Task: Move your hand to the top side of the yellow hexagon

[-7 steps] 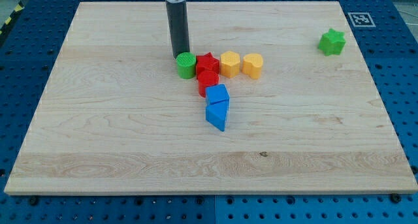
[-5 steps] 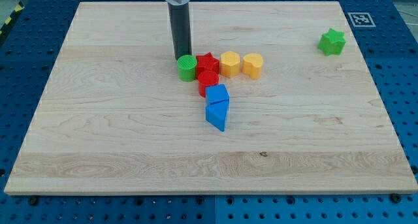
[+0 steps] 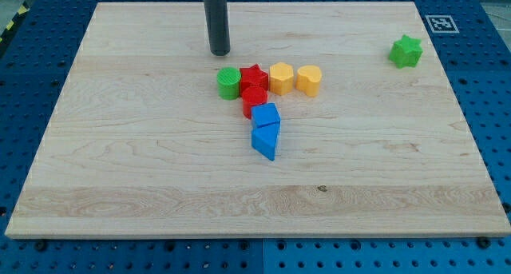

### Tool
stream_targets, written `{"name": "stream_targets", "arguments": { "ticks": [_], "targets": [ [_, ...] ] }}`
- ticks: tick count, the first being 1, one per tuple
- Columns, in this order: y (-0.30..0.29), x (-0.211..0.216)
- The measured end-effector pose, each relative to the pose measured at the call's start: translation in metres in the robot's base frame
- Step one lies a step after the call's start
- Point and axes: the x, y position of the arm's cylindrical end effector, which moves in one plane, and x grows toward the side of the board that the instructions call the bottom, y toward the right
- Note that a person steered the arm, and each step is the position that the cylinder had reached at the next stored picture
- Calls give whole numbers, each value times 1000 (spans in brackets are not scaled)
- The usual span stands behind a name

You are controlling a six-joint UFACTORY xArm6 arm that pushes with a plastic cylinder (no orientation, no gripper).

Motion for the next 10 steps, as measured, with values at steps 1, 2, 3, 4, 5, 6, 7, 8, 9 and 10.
{"name": "stream_targets", "arguments": {
  "ticks": [1, 2, 3, 4, 5, 6, 7, 8, 9, 10],
  "targets": [
    [10, -11],
    [18, -20],
    [34, -28],
    [54, -34],
    [76, -36],
    [91, -29],
    [93, -29],
    [98, -25],
    [98, -25],
    [98, -33]
  ]
}}
